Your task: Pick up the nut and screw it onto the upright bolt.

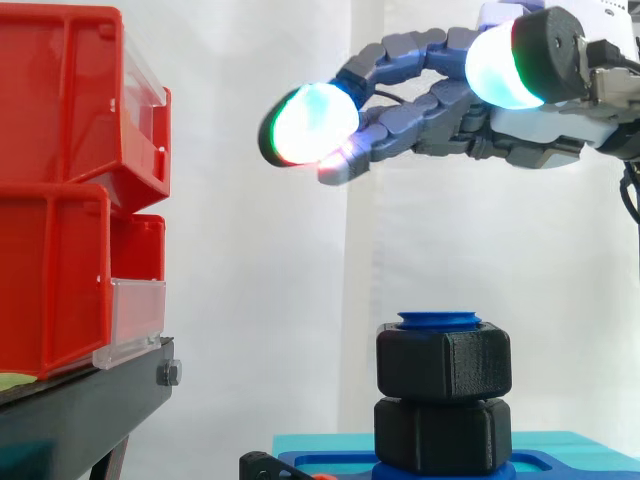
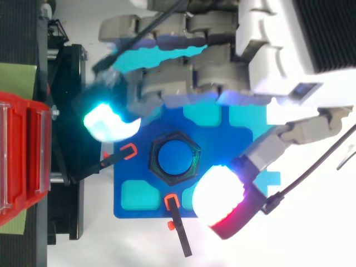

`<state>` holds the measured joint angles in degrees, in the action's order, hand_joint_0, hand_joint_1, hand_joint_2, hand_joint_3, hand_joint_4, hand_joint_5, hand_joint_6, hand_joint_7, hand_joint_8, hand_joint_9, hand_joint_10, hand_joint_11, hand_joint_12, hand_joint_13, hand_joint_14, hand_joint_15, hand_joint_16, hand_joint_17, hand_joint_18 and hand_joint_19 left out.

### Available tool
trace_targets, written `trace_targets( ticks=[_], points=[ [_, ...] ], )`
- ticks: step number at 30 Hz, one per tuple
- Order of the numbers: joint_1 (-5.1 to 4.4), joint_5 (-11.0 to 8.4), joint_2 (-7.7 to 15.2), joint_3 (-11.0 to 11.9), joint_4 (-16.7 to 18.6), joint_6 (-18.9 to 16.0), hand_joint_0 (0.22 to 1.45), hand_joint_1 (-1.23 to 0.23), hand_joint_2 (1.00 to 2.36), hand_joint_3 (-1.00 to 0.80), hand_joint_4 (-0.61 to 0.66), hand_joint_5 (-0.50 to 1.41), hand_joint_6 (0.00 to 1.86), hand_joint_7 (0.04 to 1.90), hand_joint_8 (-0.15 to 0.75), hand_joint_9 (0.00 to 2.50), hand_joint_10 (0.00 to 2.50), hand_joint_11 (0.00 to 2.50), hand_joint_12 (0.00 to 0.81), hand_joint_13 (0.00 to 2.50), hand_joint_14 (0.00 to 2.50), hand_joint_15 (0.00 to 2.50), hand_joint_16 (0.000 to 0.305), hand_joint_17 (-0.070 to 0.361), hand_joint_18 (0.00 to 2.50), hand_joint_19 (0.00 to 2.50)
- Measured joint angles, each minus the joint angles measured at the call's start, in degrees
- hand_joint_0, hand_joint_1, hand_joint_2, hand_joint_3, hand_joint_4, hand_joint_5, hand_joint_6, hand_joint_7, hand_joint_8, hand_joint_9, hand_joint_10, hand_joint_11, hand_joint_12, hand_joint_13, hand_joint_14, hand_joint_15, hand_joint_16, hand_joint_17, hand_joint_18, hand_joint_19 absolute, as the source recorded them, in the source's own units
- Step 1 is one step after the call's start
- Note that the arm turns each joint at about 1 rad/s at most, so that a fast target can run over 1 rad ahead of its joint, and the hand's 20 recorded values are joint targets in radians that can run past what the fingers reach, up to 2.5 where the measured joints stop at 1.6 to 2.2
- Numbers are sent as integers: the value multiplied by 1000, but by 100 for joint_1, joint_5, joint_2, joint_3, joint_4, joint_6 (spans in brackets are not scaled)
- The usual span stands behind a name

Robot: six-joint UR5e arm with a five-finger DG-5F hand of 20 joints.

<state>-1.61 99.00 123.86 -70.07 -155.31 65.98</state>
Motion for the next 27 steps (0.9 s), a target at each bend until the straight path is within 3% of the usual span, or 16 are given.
trace_targets(
  ticks=[5, 12, 27],
  points=[
    [-90, -61, 122, -5, -25, -9, 427, -430, 1000, -500, 105, -235, 501, 591, 203, 151, 0, 0, 331, 45, 0, 0, 42, 94, 0, 0],
    [-201, -112, 155, -143, -94, -37, 433, -460, 1000, -500, 123, -225, 501, 597, 216, 209, 0, 0, 323, 96, 0, 0, 40, 89, 0, 0],
    [-221, -128, 159, -404, -5, -41, 436, -463, 1000, -500, 153, -201, 501, 643, 229, 294, 0, 0, 316, 142, 0, 0, 37, 84, 0, 0]
  ],
)
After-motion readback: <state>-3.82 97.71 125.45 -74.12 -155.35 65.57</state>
